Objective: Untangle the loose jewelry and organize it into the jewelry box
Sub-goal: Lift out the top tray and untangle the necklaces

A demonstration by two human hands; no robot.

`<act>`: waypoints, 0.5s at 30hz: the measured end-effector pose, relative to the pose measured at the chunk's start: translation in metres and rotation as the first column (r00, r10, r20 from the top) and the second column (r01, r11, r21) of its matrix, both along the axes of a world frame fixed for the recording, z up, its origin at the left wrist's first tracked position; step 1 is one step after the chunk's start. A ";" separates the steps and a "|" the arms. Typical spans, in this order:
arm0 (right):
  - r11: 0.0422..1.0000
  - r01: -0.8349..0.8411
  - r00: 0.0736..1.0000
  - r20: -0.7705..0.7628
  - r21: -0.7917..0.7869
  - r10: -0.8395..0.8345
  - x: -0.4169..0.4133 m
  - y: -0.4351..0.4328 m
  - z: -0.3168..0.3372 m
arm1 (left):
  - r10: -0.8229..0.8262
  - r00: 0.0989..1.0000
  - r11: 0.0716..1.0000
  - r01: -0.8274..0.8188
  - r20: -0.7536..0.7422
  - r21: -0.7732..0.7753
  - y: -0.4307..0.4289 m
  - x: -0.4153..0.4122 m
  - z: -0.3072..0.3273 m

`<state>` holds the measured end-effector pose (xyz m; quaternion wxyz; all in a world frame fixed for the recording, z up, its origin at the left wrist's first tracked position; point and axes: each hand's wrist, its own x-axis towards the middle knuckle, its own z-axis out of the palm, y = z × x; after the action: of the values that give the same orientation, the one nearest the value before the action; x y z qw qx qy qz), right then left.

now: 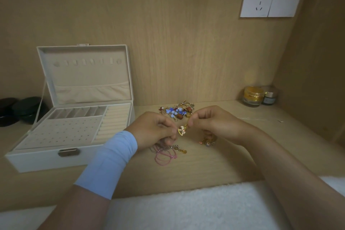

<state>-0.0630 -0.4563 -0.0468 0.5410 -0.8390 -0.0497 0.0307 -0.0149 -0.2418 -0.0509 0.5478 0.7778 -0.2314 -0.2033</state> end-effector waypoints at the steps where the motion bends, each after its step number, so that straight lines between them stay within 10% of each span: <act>1: 0.999 -0.006 1.000 -0.002 -0.036 0.006 0.000 0.000 -0.001 | 0.000 1.000 1.000 0.000 0.016 0.009 0.000 0.001 0.000; 15: 0.995 -0.081 0.996 0.021 -0.063 0.083 -0.001 0.001 -0.004 | 0.058 0.987 0.990 -0.076 0.153 0.119 -0.006 0.000 -0.004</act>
<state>-0.0639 -0.4554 -0.0511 0.5123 -0.8530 -0.0895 0.0446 -0.0148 -0.2479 -0.0549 0.4860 0.8308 -0.2322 -0.1402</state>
